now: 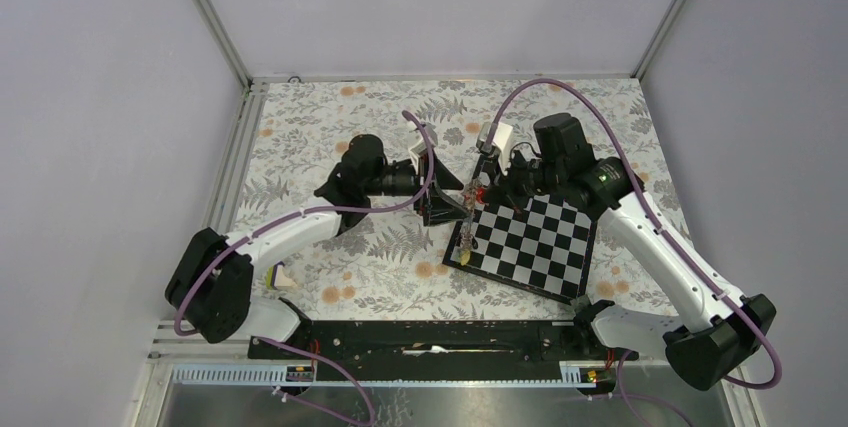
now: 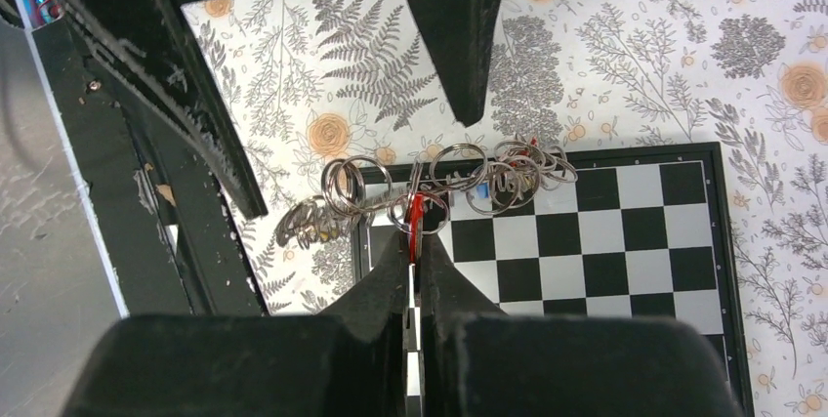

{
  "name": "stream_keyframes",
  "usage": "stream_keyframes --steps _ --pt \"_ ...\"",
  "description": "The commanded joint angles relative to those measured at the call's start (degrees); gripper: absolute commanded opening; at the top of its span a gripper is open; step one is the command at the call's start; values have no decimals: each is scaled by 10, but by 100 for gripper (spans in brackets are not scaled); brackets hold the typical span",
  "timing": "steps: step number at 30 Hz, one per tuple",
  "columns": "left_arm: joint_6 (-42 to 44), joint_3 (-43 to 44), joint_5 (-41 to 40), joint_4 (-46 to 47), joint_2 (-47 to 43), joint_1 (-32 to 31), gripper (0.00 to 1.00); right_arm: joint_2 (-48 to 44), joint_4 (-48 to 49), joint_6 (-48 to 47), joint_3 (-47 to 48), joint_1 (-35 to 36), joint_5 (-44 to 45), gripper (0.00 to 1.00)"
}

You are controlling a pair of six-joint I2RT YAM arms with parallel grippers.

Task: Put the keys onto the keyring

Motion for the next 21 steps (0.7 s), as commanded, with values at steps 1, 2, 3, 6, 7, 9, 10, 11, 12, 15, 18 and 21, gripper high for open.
stream_keyframes --steps 1,2,3,6,7,9,10,11,12,15,18,21 --pt "-12 -6 -47 26 4 -17 99 2 46 22 32 5 19 0" --pt "-14 -6 -53 26 7 -22 99 4 47 25 34 5 24 0" --pt "-18 -6 -59 26 11 -26 99 6 49 27 34 5 27 0" --pt "-37 -8 -82 35 24 -33 99 13 53 32 39 5 34 0" --pt "-45 -9 -85 41 28 -34 99 14 54 33 40 5 38 0" --pt "-61 -15 -86 54 34 -36 99 14 57 35 39 4 44 0" --pt "-67 -18 -86 60 37 -37 99 14 59 36 38 4 47 0" --pt "-73 -21 -88 67 39 -38 99 14 60 37 37 4 50 0" --pt "-78 -24 -91 72 40 -39 99 13 61 37 38 4 50 0" --pt "-99 -31 -98 92 49 -40 99 14 63 41 38 2 45 0" --pt "-143 -41 -92 137 64 -41 99 13 65 44 35 1 42 0" --pt "-169 -40 -80 168 78 -44 99 14 67 45 32 0 38 0"
